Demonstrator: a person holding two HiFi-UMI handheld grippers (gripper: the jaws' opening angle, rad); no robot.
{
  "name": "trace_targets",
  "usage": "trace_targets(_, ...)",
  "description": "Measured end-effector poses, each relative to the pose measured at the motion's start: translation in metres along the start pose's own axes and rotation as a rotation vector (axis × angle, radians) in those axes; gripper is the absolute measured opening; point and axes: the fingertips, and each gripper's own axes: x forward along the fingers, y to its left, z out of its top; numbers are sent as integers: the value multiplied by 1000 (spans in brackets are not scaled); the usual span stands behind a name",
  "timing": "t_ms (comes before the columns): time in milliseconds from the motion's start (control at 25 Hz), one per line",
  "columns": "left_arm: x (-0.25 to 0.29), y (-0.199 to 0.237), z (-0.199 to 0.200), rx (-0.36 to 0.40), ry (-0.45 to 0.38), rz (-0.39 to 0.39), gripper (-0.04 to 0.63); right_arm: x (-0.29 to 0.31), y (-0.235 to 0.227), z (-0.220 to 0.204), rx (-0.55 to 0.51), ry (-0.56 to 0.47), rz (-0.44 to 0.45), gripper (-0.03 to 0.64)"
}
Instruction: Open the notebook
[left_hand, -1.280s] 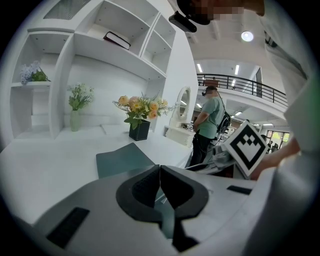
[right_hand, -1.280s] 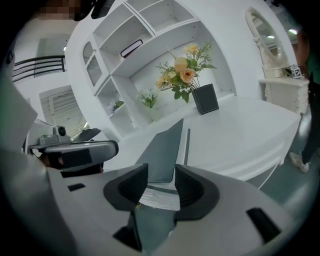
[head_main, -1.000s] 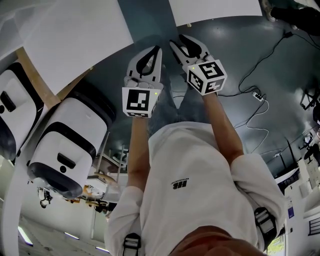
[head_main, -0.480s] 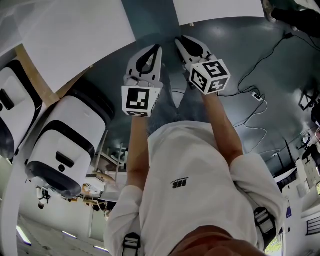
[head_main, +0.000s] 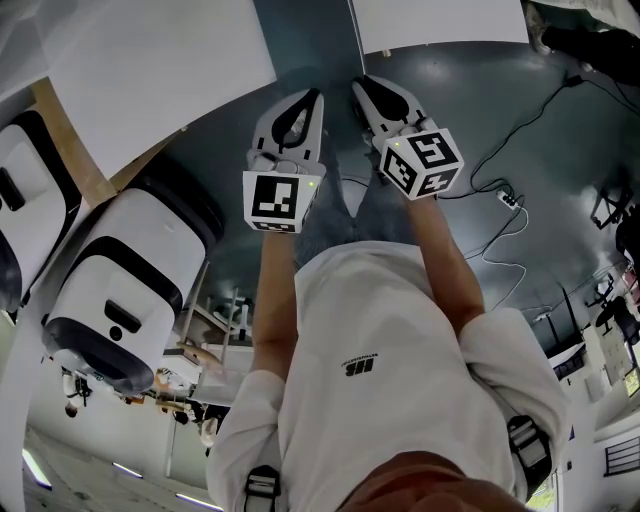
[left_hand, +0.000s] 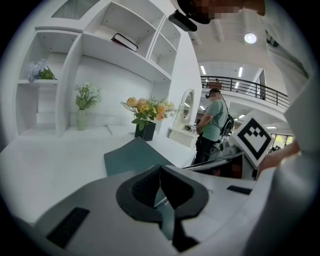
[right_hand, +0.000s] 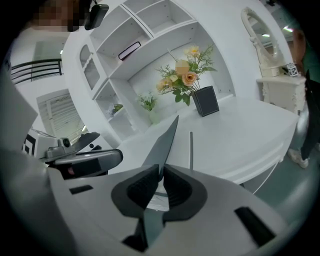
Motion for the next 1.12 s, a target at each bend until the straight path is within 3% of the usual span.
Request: trace_targets(1120, -43, 32, 13, -34, -62, 87, 0, -3, 81, 40, -198, -44, 101, 9)
